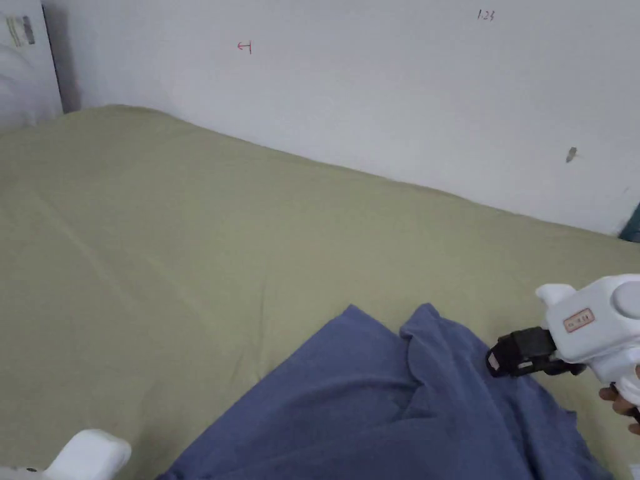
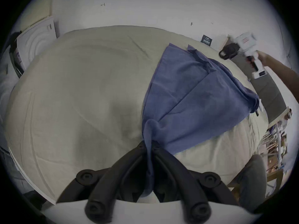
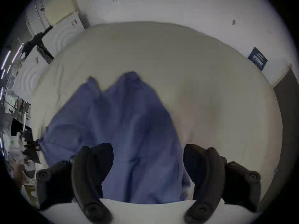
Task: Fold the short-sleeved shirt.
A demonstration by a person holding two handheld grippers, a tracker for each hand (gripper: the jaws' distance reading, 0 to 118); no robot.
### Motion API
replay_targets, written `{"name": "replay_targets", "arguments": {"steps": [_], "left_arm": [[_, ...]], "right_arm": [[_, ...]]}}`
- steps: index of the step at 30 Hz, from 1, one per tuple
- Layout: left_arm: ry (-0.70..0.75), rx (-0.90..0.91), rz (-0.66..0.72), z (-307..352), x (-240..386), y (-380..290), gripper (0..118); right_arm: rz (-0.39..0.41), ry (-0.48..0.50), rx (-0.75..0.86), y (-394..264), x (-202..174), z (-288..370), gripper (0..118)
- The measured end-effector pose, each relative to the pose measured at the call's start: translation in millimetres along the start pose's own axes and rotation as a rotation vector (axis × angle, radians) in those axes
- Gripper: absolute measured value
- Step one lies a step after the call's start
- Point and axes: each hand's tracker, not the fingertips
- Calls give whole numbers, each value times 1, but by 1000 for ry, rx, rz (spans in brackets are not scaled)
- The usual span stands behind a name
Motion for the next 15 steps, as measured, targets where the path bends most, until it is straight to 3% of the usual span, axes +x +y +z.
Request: {"name": "replay_targets", "arguments": {"steps": [3, 5, 8, 9, 10, 11, 15], "left_arm": [[-29, 3, 49, 4, -2, 0, 2], [-35, 8, 42, 2, -8, -3, 2], [-35, 10, 29, 1, -9, -3, 2], [-32, 11, 33, 3, -3, -1, 2], [-28, 12, 38, 3, -2, 0, 2], [-24, 13, 44, 4, -1, 0, 2], [-10, 54, 39, 11, 2, 0, 2]], "right_arm": [[31, -46, -112, 0, 2, -35, 93], [44, -4, -173, -4, 5, -50, 92], [49, -36, -139, -17, -18, -32, 86], [43, -47, -128, -19, -20, -25, 70], [46, -81, -93, -14, -9, -22, 19], [61, -84, -56, -14, -9, -13, 1], [59, -42, 73, -23, -6, 14, 1]]}}
